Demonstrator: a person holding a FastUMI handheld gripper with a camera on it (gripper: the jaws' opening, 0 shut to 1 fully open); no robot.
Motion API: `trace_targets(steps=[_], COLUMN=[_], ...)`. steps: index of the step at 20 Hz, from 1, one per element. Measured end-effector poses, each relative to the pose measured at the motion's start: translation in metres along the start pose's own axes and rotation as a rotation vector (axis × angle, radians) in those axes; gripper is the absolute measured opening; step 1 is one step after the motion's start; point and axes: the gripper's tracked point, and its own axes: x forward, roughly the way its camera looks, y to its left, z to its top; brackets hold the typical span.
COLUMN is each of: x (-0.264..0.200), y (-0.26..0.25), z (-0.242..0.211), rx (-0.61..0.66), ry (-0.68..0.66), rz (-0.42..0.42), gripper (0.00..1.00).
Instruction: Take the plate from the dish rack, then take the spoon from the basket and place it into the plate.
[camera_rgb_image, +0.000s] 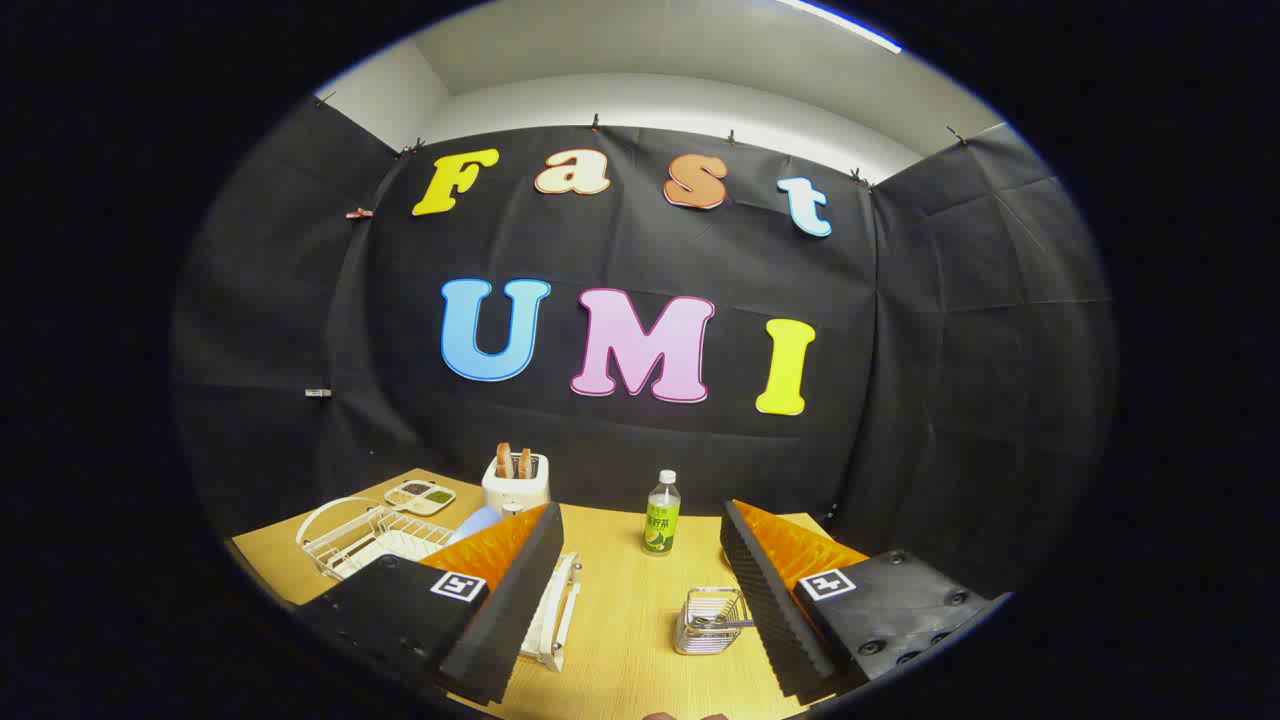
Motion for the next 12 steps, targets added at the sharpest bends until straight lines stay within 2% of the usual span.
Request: trace_targets(steps=[12], x=[0.0082], y=[-0.0041], z=[-0.0031], rx=[0.008], ry=[0.013], rz=[-0.033], gripper=[0.97])
